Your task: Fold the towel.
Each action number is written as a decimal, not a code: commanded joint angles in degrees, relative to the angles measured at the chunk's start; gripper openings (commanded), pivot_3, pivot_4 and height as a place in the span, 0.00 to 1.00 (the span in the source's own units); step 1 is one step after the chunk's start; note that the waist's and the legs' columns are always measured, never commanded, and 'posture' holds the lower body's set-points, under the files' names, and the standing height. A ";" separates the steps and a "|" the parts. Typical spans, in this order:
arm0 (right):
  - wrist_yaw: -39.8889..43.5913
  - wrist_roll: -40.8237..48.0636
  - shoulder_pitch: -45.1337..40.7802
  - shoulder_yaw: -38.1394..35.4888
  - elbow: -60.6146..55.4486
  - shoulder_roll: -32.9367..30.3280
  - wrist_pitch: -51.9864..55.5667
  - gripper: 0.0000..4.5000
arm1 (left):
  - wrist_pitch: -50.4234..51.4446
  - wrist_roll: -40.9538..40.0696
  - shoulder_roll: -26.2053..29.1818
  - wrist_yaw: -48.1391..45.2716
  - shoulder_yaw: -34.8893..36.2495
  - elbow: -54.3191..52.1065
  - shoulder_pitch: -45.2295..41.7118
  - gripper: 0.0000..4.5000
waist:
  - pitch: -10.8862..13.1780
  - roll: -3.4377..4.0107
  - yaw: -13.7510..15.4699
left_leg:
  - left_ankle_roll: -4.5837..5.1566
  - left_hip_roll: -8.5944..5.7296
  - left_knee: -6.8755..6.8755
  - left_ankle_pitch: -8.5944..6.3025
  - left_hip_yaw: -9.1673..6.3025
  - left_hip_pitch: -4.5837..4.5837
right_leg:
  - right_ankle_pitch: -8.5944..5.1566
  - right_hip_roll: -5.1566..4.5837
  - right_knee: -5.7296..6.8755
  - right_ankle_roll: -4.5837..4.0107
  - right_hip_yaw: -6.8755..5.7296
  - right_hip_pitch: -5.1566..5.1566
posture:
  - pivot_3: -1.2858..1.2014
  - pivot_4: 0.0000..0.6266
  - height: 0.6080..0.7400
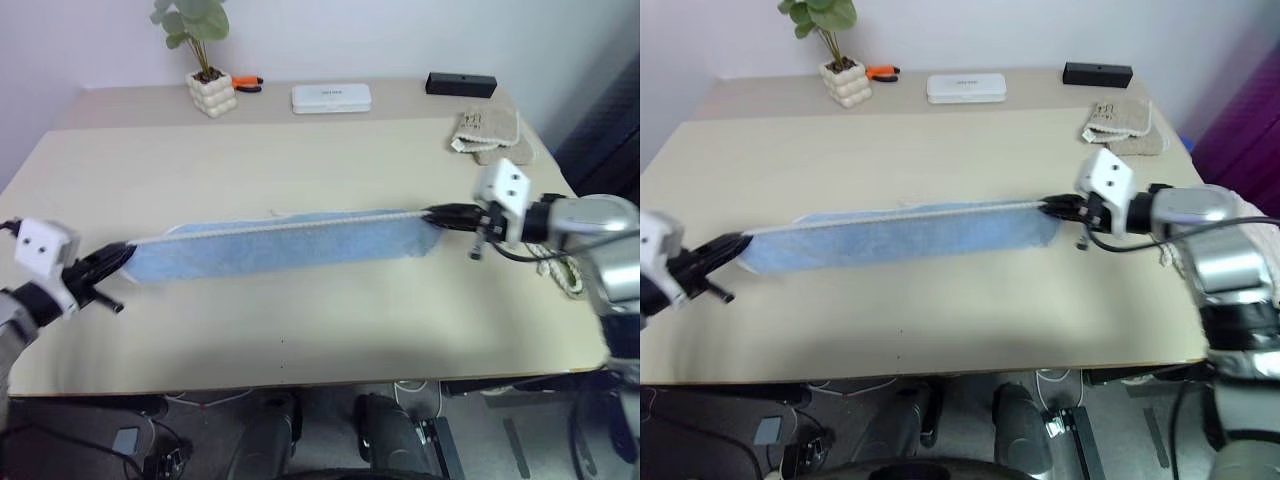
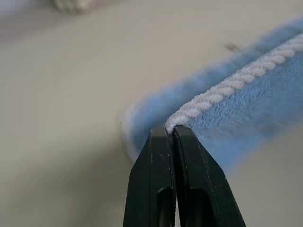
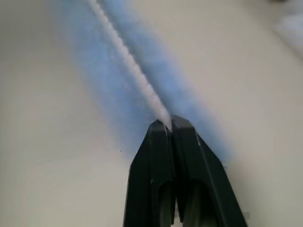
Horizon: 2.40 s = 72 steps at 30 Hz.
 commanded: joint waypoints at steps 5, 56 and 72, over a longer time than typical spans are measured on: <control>-6.52 -9.42 -11.15 4.03 24.05 8.08 -11.47 0.01 | -9.12 8.41 -1.98 2.78 -7.88 22.08 -14.69 0.00 | 0.02 -0.01 -0.27 | 0.08 -0.02 -0.07 -0.05 0.41 -0.11 | 0.22 0.09 0.10 0.41 0.30 -0.33 | 0.52 0.24 0.93; -65.49 33.38 10.35 -41.27 -22.50 46.05 61.97 0.94 | -4.50 2.28 -18.25 4.00 -25.85 -14.31 -5.19 0.89 | -0.09 0.01 -0.06 | 0.20 0.31 0.03 -0.12 0.82 0.18 | 0.33 0.38 0.14 0.41 0.80 -0.18 | 0.52 0.24 0.93; -67.68 36.23 8.09 -42.00 -22.23 35.43 56.06 0.01 | -5.18 3.03 -19.27 5.28 -24.72 -14.75 -3.10 0.89 | -0.08 0.06 0.00 | 0.23 0.34 -0.04 -0.12 0.86 0.31 | 0.35 0.42 0.11 0.37 0.81 -0.08 | 0.52 0.24 0.93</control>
